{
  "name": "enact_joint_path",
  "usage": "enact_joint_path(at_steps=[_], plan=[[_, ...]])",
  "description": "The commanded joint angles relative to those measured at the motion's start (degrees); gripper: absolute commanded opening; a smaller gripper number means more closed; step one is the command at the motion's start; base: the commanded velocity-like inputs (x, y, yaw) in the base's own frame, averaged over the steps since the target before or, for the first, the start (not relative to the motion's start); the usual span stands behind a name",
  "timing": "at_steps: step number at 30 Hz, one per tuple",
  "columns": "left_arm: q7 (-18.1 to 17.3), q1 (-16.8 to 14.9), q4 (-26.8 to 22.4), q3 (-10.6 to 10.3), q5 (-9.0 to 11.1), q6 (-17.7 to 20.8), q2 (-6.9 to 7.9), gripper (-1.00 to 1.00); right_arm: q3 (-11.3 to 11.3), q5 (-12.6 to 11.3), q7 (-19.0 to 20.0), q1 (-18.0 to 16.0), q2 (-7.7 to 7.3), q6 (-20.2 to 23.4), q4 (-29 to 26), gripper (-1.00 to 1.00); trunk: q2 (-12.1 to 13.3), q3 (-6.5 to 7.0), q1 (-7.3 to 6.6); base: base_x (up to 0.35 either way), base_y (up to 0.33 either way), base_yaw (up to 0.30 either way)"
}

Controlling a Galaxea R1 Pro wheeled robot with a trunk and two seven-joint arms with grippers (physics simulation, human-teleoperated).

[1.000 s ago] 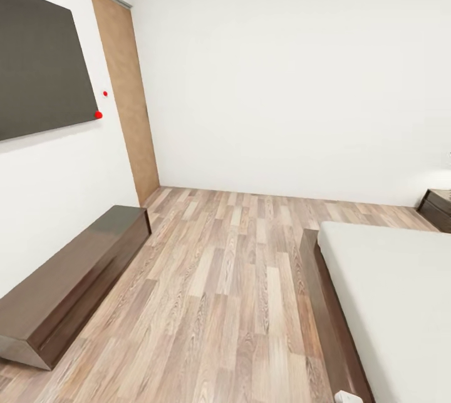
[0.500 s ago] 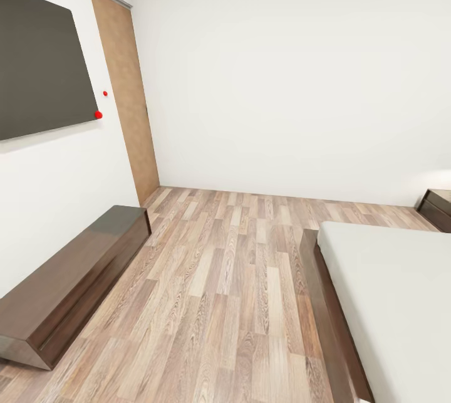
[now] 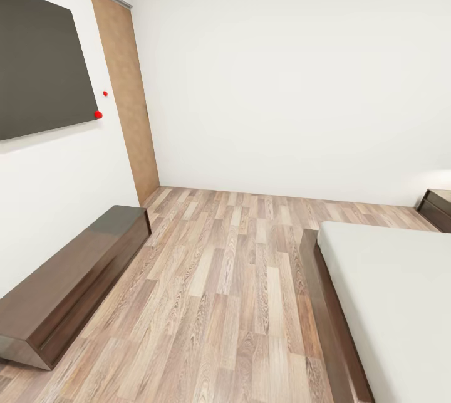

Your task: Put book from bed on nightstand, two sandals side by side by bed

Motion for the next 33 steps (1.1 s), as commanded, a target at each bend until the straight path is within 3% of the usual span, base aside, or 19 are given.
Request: enact_joint_path(at_steps=[1,4,10,24,33], plan=[[-0.16,-0.05,0.05,0.49,-0.58,-0.19,-0.05,1.00,-0.05,1.84,4.24,-0.09,0.08,0.10,1.29,1.00,-0.06,-0.08,0.01,0.000,0.000,0.000],[-0.16,-0.04,0.05,0.49,-0.54,-0.19,-0.09,1.00,0.06,4.80,12.72,-0.09,0.15,0.11,2.20,1.00,-0.06,-0.08,0.01,0.000,0.000,0.000],[-0.17,-0.05,0.05,0.49,-0.58,-0.19,-0.10,1.00,0.03,5.85,17.79,-0.09,0.18,-0.68,2.63,1.00,-0.06,-0.08,0.01,0.000,0.000,0.000],[-0.17,-0.05,0.05,0.49,-0.59,-0.21,-0.08,1.00,-0.24,5.74,18.35,-0.09,0.10,-0.87,2.49,1.00,-0.06,-0.08,0.01,0.001,0.000,0.000],[-0.18,-0.04,0.05,0.49,-0.59,-0.26,-0.08,1.00,-0.32,5.74,18.36,-0.09,0.03,-0.94,2.49,1.00,-0.06,-0.08,0.01,0.224,0.000,0.000]])
